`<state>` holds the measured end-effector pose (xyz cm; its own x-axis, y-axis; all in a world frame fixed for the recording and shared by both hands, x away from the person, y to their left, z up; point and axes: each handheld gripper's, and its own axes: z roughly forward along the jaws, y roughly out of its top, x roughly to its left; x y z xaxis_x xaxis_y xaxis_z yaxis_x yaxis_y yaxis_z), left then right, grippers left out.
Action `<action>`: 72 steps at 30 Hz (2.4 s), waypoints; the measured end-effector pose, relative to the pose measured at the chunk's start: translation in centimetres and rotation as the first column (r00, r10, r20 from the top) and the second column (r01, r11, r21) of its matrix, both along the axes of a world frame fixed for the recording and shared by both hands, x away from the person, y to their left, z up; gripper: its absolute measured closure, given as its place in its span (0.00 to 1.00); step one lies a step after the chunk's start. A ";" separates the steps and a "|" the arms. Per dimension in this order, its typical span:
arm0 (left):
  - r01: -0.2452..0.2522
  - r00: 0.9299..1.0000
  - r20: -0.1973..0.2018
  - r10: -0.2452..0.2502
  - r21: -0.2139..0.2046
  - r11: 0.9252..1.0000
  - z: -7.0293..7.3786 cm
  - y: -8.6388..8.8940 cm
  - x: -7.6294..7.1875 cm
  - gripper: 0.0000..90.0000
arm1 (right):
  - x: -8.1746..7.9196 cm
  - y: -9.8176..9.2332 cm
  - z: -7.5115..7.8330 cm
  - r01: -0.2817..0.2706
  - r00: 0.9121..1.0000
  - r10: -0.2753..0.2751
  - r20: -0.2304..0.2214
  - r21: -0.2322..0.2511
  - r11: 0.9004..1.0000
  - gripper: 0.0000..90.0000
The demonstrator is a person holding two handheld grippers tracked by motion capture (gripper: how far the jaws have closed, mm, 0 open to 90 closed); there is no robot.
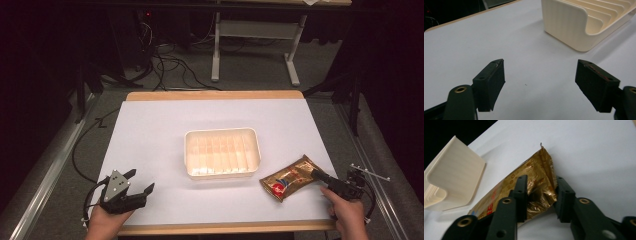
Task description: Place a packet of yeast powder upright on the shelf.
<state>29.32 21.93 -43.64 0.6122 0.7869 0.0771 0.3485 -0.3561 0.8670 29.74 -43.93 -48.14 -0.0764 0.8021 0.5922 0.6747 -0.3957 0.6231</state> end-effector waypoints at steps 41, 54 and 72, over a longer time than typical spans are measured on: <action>0.001 1.000 0.012 -0.001 0.001 1.000 0.2 0.1 0.0 0.27 | -2.5 4.0 7.1 -0.034 0.920 0.084 0.384 -0.134 0.990 1.00; 0.000 1.000 0.014 0.000 0.001 1.000 0.2 0.2 0.1 0.27 | -3.3 5.3 9.1 -0.065 0.877 0.121 0.464 -0.136 0.989 1.00; -0.005 1.000 0.022 0.005 0.006 1.000 0.3 0.2 0.1 0.27 | -4.3 6.4 10.7 -0.031 0.828 0.100 0.552 -0.133 0.991 1.00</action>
<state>29.40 22.10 -43.36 0.6064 0.7895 0.0952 0.3314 -0.3597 0.8722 25.43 -37.57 -37.41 -0.4200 0.8419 0.3387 0.2222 -0.2664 0.9379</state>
